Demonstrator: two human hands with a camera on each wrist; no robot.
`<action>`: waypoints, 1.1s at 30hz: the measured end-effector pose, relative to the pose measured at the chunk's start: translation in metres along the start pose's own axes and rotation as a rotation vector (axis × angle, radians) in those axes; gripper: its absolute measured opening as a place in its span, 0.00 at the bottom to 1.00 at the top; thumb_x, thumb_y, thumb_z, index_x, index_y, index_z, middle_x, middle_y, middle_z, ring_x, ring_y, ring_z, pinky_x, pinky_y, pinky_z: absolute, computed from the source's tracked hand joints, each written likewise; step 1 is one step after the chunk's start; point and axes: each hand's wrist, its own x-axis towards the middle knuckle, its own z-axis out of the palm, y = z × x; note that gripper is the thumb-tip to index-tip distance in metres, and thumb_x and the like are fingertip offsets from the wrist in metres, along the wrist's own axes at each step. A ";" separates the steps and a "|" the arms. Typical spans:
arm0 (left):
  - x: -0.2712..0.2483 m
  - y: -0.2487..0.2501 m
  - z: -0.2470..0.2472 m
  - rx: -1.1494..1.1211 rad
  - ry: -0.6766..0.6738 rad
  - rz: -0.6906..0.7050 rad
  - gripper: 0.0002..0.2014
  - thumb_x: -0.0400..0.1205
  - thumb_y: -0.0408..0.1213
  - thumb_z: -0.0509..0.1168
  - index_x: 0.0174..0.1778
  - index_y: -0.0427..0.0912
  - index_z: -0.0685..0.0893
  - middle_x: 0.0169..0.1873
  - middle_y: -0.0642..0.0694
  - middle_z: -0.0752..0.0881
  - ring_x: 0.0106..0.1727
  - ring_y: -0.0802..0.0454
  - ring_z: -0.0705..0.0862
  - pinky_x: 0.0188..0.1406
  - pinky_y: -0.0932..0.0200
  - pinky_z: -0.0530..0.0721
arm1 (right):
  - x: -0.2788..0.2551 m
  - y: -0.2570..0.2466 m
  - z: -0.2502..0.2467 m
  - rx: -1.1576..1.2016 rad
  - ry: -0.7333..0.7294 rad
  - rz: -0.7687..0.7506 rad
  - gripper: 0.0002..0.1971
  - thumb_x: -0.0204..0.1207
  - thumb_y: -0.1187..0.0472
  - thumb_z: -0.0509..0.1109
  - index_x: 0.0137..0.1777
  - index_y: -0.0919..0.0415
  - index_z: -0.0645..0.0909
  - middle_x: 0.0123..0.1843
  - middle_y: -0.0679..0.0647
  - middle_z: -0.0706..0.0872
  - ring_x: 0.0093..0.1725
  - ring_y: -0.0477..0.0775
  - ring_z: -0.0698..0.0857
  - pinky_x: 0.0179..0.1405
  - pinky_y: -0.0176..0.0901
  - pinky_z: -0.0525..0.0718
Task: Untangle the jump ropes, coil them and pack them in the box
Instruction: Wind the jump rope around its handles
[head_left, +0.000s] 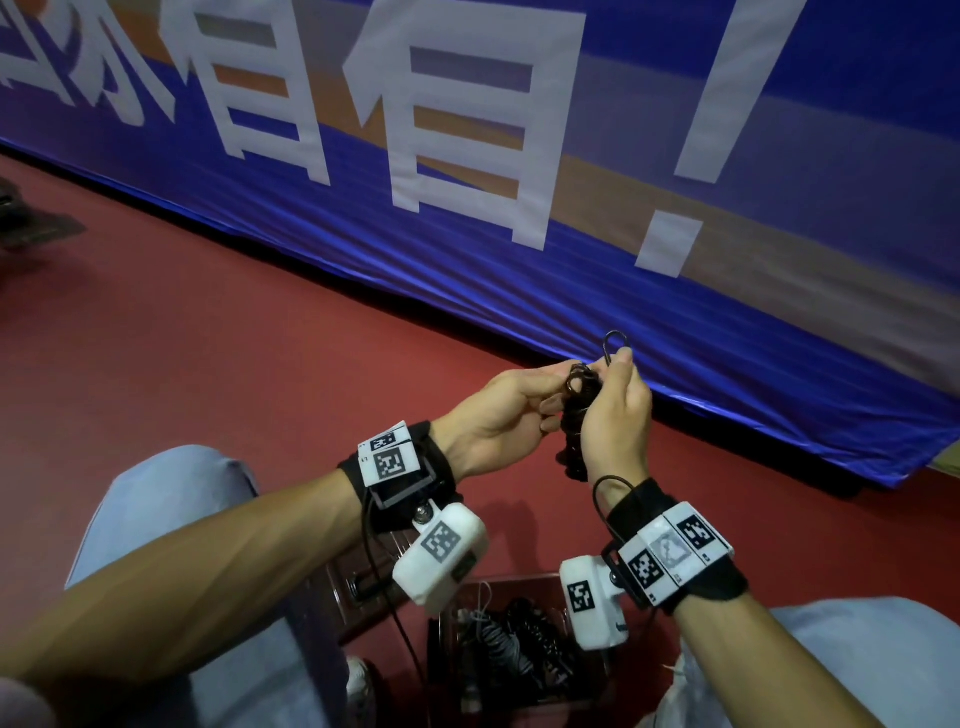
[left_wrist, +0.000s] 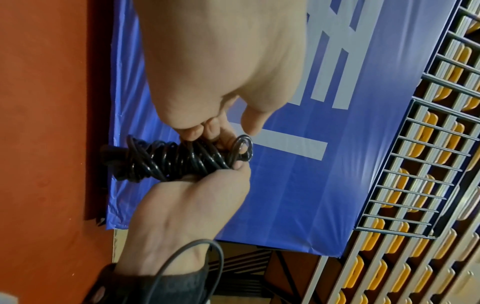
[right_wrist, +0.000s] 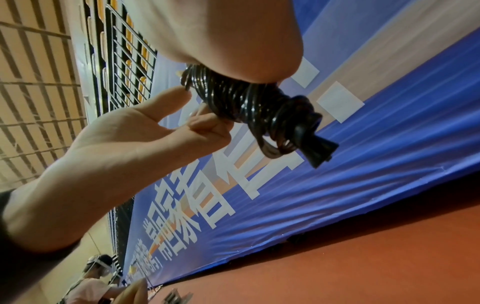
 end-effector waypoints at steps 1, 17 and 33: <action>-0.001 0.002 0.001 -0.044 0.000 -0.024 0.08 0.85 0.35 0.60 0.57 0.38 0.81 0.38 0.51 0.77 0.32 0.58 0.63 0.32 0.62 0.64 | 0.001 -0.001 0.000 0.014 -0.006 0.020 0.26 0.94 0.48 0.48 0.40 0.54 0.80 0.32 0.39 0.88 0.34 0.34 0.84 0.42 0.34 0.81; 0.006 0.016 -0.007 -0.025 0.119 0.063 0.07 0.83 0.36 0.67 0.56 0.40 0.79 0.44 0.48 0.83 0.41 0.57 0.82 0.50 0.63 0.79 | -0.001 0.005 -0.014 -0.022 -0.165 -0.314 0.14 0.90 0.56 0.61 0.45 0.48 0.85 0.60 0.47 0.83 0.52 0.42 0.85 0.51 0.38 0.82; 0.004 0.014 -0.007 0.322 0.147 0.317 0.16 0.82 0.23 0.69 0.64 0.31 0.78 0.44 0.41 0.85 0.41 0.50 0.87 0.50 0.59 0.85 | 0.004 0.017 -0.015 -0.329 -0.023 -0.633 0.11 0.86 0.66 0.68 0.43 0.70 0.87 0.58 0.54 0.85 0.48 0.46 0.86 0.49 0.37 0.85</action>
